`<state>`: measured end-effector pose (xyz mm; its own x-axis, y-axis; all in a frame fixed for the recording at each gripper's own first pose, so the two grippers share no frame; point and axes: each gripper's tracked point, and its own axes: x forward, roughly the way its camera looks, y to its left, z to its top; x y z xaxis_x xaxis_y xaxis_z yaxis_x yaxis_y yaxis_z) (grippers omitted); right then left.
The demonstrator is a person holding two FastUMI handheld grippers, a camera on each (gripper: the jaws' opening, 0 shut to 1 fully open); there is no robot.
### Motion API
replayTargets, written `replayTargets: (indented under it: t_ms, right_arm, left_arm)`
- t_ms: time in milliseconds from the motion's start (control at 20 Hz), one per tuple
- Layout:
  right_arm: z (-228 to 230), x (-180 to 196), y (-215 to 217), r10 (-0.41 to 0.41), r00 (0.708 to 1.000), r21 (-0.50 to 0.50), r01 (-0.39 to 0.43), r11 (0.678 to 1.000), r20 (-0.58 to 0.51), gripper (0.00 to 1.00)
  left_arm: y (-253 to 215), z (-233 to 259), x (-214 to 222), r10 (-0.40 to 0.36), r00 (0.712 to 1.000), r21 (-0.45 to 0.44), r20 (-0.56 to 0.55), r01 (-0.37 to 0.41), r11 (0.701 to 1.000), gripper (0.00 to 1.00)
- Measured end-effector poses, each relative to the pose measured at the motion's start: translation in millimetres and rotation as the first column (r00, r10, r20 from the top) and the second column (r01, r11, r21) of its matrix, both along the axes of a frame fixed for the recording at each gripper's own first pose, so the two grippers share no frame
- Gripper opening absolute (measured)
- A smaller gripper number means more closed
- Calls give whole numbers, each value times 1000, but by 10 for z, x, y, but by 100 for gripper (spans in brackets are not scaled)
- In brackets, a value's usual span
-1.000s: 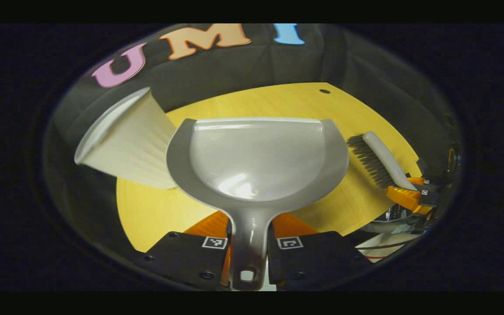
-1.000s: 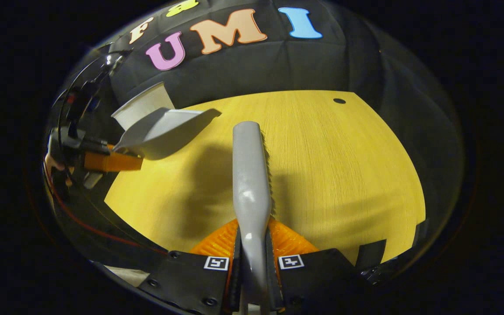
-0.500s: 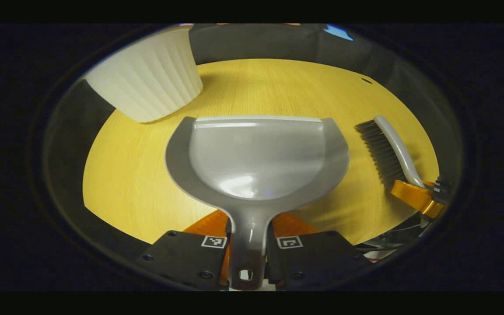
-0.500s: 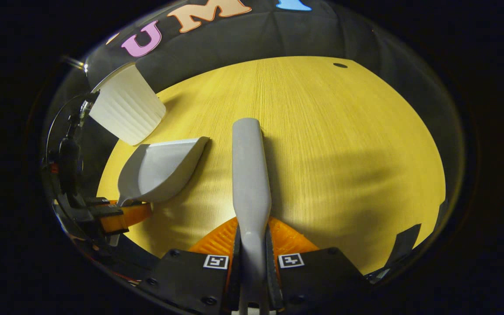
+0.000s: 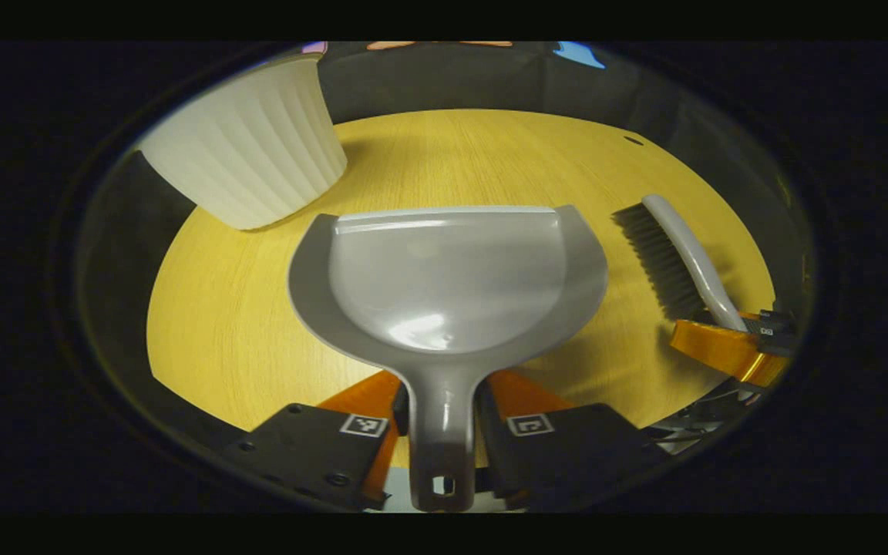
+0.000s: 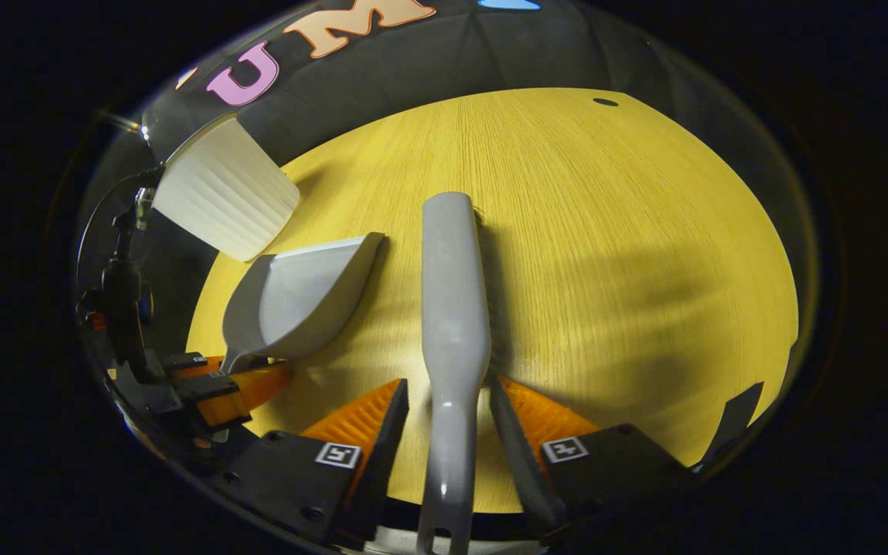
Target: Pick up the small broom and dustpan from the desktop, sweep the trash into the dustpan with the broom, and then empty the trash into the garbage bin.
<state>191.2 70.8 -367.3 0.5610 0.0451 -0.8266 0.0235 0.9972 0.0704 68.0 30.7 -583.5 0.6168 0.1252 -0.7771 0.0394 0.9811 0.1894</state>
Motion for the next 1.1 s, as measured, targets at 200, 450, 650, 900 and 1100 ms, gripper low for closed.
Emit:
replayTargets:
  t_ms: [200, 450, 650, 900, 1100]
  right_arm:
    - [204, -17, 70, -5, 999, 32, 3, 999, 42, 99]
    - [685, -115, 242, -11, 983, 123, -12, 992, 185, 99]
    - [1391, -360, 415, -8, 910, 139, -55, 989, 415, 99]
    - [2136, -630, 710, 55, 724, 31, -104, 994, 688, 98]
    - [2168, -654, 770, 107, 661, -40, -115, 993, 743, 98]
  left_arm:
    - [-41, 115, -55, -6, 999, -12, 41, 7, 1000, 83]
    - [29, 752, -119, -31, 964, 95, 265, 6, 995, 97]
    - [-18, 1421, -384, -76, 878, 118, 472, 22, 993, 96]
    - [-176, 1918, -668, 19, 795, -116, 607, 65, 991, 96]
    - [-94, 2083, -666, 78, 740, -162, 668, 43, 986, 93]
